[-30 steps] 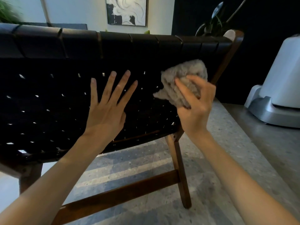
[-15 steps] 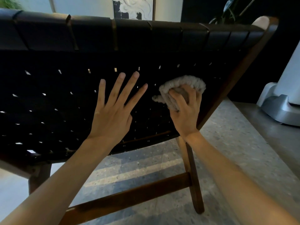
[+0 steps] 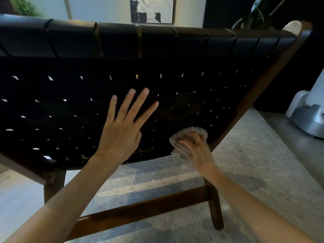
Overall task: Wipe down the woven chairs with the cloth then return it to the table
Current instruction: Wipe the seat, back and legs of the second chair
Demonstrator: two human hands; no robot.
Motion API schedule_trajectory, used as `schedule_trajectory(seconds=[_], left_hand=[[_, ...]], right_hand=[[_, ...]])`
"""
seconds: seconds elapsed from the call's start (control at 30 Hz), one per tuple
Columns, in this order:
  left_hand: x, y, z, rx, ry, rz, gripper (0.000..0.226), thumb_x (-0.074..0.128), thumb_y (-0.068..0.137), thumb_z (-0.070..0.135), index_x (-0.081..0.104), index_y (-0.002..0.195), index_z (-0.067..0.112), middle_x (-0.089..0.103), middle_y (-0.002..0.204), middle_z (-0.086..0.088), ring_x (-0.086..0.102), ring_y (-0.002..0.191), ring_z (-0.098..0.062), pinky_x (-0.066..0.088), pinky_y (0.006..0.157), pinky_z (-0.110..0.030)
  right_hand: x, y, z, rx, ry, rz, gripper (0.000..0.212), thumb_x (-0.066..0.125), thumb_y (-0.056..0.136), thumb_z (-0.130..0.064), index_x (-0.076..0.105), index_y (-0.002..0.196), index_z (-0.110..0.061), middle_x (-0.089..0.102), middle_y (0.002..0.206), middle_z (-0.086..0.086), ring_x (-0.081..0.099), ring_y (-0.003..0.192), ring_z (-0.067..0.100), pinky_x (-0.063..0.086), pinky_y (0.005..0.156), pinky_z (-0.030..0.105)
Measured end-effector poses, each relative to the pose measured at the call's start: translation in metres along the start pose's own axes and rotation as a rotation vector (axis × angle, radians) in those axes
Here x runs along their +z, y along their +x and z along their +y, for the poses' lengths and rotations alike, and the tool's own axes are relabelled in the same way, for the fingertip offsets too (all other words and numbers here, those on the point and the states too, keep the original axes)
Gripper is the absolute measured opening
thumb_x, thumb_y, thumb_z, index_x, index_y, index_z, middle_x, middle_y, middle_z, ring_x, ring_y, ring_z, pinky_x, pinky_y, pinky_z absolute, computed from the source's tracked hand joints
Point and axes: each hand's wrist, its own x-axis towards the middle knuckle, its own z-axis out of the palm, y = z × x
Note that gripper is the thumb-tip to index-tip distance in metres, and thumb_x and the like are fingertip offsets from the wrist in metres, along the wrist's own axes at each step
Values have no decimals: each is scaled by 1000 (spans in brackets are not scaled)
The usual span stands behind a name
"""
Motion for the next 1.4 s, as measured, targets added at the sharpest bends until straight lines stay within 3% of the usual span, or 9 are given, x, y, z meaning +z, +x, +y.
schedule_trajectory(seconds=[0.17,0.27,0.47,0.67,0.97,1.1,1.2,1.3,1.4], left_hand=[[-8,3,-13,-54,-26,71,92,65,77,15,13,152,27,-1,159,-7,-11,145,-27,-11,114,-54],[-10,4,-17,-94,-38,70,91,65,77,17,14,152,27,0,159,-8,-9,146,-29,-12,114,-54],[-8,-3,-20,-83,-41,77,90,65,79,17,12,151,27,-1,159,-8,-5,145,-33,-8,113,-57],[4,-15,-28,-76,-6,77,85,60,83,17,12,152,27,-4,159,-8,-8,146,-32,-6,114,-57],[12,-36,-35,-48,26,-51,89,57,83,22,2,152,29,-16,158,-5,-14,145,-30,-7,115,-54],[8,-41,-36,-42,31,-89,89,56,83,22,1,152,27,-16,158,-4,-12,145,-29,-3,116,-54],[1,-44,-36,-50,-21,-49,85,56,83,17,8,153,25,-7,159,-7,-7,146,-31,2,116,-57],[-7,-47,-39,-84,-65,43,78,54,86,13,15,152,22,2,159,-10,-1,146,-33,6,115,-59],[-10,-47,-48,-135,-85,97,81,60,85,14,16,152,22,1,158,-12,-3,146,-34,5,115,-60]], right_hand=[[-72,28,-52,-269,74,656,42,77,80,-12,54,115,-18,40,114,8,42,104,31,43,93,33],[-107,69,-71,-249,64,812,38,71,86,-17,51,118,-20,38,118,6,39,108,29,37,97,30],[-92,108,-86,-155,9,804,32,55,92,-21,45,121,-27,31,125,3,34,111,31,32,101,37],[-55,112,-68,-188,9,862,35,67,86,-20,52,117,-29,38,123,5,42,107,31,36,95,35],[71,14,-47,-123,0,260,58,75,71,-2,55,119,-26,39,125,4,42,105,36,50,86,52],[71,5,-57,-31,35,116,61,74,60,10,67,115,-16,40,124,3,42,107,38,56,78,49],[44,9,-64,-64,76,32,50,75,65,10,70,110,-11,52,120,13,53,100,48,53,81,58],[2,10,-75,-252,91,173,30,75,75,-2,72,105,-8,49,116,11,51,103,40,52,86,51],[-47,31,-100,-425,76,514,29,70,85,-15,64,113,-20,43,116,7,42,103,28,43,89,32]])
